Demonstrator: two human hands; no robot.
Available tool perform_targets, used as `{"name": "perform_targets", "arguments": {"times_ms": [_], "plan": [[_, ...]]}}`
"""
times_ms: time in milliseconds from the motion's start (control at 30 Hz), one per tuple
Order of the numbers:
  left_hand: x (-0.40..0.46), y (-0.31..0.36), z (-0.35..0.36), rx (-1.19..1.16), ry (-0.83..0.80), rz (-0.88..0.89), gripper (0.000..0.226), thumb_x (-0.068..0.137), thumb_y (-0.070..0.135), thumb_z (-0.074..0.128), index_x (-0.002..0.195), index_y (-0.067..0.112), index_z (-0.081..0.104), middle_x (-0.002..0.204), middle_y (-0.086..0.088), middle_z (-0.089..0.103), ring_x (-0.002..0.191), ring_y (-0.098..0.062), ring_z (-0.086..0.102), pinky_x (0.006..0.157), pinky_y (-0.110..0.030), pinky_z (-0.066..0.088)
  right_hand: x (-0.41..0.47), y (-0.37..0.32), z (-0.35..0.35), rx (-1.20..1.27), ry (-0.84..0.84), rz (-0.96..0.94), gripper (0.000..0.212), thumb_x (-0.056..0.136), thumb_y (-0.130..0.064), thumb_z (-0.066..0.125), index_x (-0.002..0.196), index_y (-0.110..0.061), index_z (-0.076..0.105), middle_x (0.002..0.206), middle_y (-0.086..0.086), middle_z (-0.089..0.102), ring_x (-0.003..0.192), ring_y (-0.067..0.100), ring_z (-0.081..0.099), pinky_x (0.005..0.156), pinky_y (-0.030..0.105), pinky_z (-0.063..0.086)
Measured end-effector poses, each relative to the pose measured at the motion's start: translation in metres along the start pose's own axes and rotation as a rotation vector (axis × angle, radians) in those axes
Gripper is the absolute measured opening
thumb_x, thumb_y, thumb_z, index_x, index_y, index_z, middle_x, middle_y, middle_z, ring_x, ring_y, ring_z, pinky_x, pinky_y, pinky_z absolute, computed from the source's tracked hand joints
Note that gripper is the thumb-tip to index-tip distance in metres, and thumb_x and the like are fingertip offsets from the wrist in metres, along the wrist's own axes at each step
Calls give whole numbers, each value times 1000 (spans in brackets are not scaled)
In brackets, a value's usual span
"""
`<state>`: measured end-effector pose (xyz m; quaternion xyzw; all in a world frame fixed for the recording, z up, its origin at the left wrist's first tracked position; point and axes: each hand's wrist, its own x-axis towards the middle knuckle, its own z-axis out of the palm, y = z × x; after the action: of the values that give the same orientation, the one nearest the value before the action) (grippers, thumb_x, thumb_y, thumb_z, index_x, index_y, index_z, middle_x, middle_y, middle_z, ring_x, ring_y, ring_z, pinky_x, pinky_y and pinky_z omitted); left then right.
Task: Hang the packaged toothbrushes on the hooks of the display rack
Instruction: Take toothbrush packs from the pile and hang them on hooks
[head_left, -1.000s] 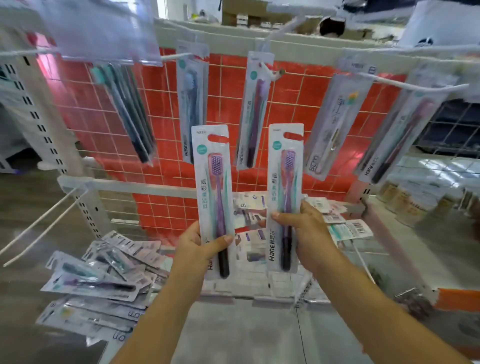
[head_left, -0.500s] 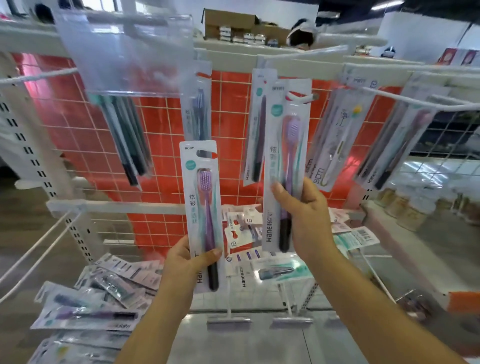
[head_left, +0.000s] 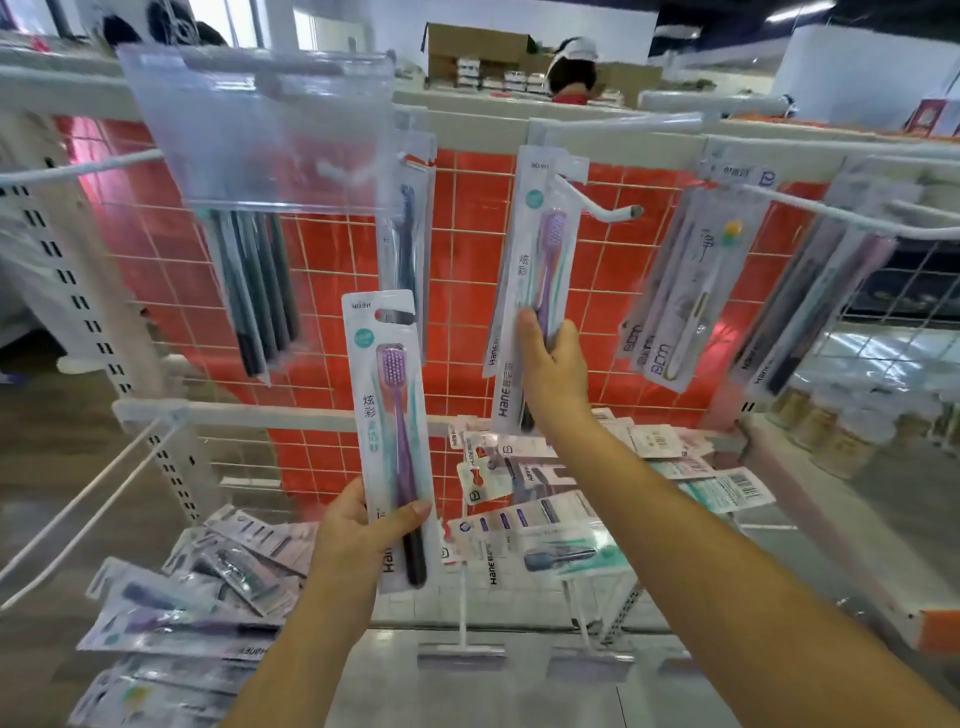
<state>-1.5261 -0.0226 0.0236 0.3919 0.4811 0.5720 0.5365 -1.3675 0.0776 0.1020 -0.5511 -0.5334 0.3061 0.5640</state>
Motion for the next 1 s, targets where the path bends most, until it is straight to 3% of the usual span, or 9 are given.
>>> {"name": "perform_targets", "arguments": {"times_ms": [167, 267, 333, 400, 500, 600, 733, 867, 1000], "plan": [[-6, 1, 1, -4, 14, -21, 28, 76, -2, 65, 101, 12, 63, 90, -7, 74, 84, -26, 71, 75, -39, 57, 21, -11, -2, -57, -67, 90, 34, 95, -48, 41, 78, -19, 36, 70, -4, 38, 58, 9, 38, 48, 20, 34], [-10, 3, 3, 10, 5, -26, 27, 76, -1, 66, 100, 12, 63, 88, -6, 74, 81, -23, 71, 71, -37, 58, 28, -14, -4, -76, -95, 131, 41, 93, -54, 40, 100, -14, 44, 82, 0, 51, 71, 15, 53, 57, 28, 44], [-13, 5, 5, 8, -3, -24, 27, 77, 0, 66, 101, 12, 62, 89, -6, 74, 82, -23, 71, 72, -37, 58, 25, -17, -8, -152, -116, 159, 52, 92, -59, 37, 112, -11, 40, 85, 1, 51, 72, 15, 52, 59, 29, 40], [-15, 9, 7, 4, -23, -13, 27, 77, 0, 66, 101, 11, 62, 88, -5, 74, 82, -22, 71, 71, -36, 57, 18, -14, -13, -210, -153, 221, 68, 89, -63, 37, 132, -10, 30, 108, 7, 55, 88, 20, 54, 71, 33, 42], [-18, 12, 11, -18, -53, 24, 28, 72, 2, 66, 98, 12, 62, 85, -3, 75, 80, -20, 72, 64, -27, 58, 2, 7, -25, -275, -143, 261, 86, 87, -57, 50, 147, -10, 11, 147, 15, 34, 129, 33, 40, 100, 44, 38], [-19, 13, 20, -31, -67, 42, 31, 68, 7, 68, 98, 14, 63, 84, -1, 75, 79, -18, 72, 62, -25, 58, -15, 34, -36, -620, -187, 205, 71, 88, -43, 59, 142, -9, 27, 144, 14, 35, 131, 33, 36, 104, 45, 35], [-20, 19, 38, 1, -87, 79, 23, 77, 3, 66, 95, 17, 64, 86, -3, 74, 82, -22, 71, 66, -30, 57, -36, 49, -50, -1065, -308, 113, 49, 92, -37, 52, 132, -12, 42, 136, 12, 41, 125, 32, 38, 98, 43, 37], [-21, 33, 55, 27, -140, 173, 21, 78, 6, 66, 93, 20, 63, 83, 2, 74, 80, -15, 71, 68, -25, 58, -53, 49, -61, -1223, -294, -46, 39, 94, -34, 46, 127, -12, 45, 127, 11, 48, 118, 30, 42, 90, 39, 39], [-19, 47, 66, 53, -193, 255, 34, 68, 29, 65, 101, 22, 61, 94, 1, 73, 92, -16, 69, 84, -35, 55, -65, 49, -71, -1267, -369, -45, 45, 95, -39, 42, 133, -14, 41, 130, 10, 47, 120, 29, 41, 92, 39, 39]]}}
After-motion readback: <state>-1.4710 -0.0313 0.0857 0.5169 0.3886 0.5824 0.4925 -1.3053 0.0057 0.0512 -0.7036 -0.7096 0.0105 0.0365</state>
